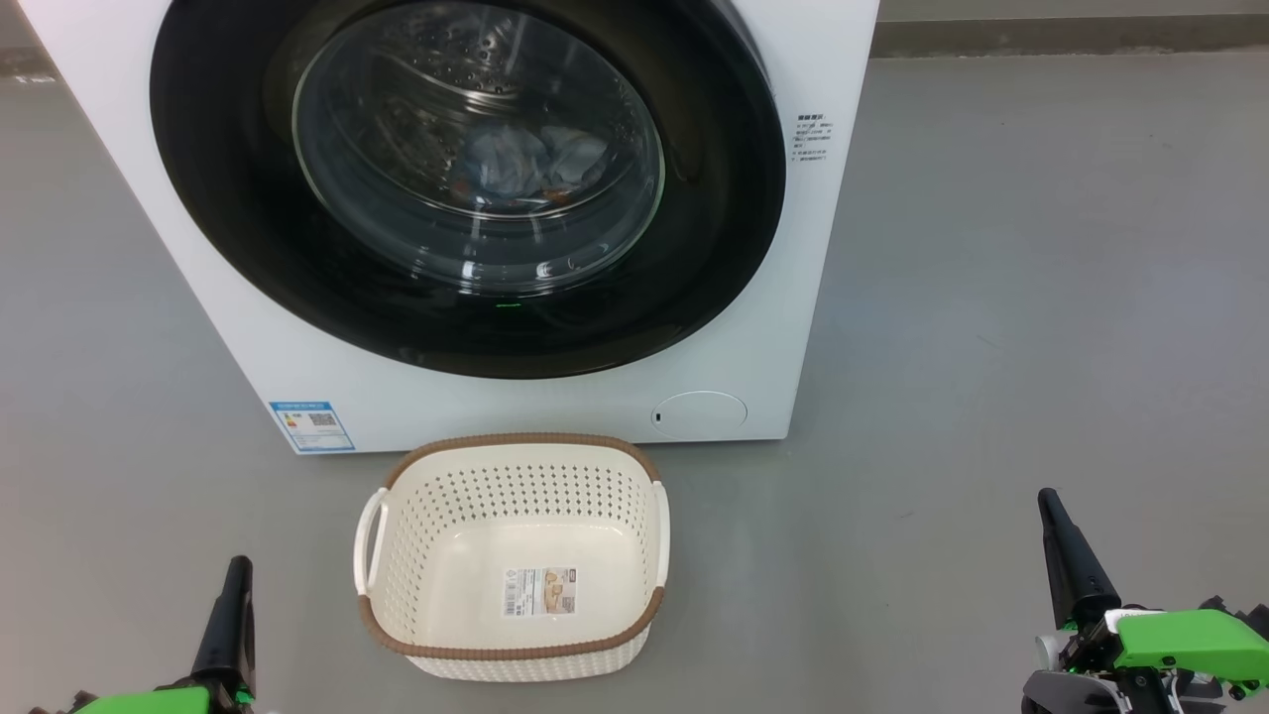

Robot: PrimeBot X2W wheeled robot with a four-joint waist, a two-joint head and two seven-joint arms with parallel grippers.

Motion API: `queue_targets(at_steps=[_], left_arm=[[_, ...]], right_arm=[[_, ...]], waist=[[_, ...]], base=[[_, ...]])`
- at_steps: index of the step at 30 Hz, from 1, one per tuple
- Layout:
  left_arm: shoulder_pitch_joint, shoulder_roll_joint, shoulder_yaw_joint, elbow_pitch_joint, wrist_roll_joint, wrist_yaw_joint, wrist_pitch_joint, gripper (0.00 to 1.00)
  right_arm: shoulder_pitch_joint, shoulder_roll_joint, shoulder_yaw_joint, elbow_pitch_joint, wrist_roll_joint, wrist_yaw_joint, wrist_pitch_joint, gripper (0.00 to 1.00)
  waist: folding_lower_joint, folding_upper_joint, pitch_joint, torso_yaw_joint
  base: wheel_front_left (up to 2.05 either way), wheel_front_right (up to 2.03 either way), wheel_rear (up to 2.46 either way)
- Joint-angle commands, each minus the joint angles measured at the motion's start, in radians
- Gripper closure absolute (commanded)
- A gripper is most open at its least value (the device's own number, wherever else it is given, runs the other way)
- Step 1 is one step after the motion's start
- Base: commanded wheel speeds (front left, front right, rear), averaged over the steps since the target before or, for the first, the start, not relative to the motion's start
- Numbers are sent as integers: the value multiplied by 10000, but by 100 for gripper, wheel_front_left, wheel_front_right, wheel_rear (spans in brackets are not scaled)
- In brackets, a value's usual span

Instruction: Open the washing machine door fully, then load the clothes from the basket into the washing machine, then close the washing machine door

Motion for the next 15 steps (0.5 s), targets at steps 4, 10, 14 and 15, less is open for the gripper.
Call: queue_targets(at_steps=[4,10,14,15], left_arm=[[-411,103,345,-181,75,-33,48,100],[-412,96,354,-181,82,-33,55,100],[-412,93,359,-181,87,-33,59,100],[-412,93,359,-181,87,-33,59,100]], right_arm=[[-107,-1,235,-300,-23,-11,77,100],[-107,0,234,-300,-24,-11,78,100],[-107,1,233,-300,-24,-11,78,100],[-107,1,233,-300,-24,-11,78,100]], waist=[[0,-1,0,0],[0,-1,0,0],[0,-1,0,0],[0,-1,0,0]], base=[[0,0,0],[0,0,0],[0,0,0],[0,0,0]])
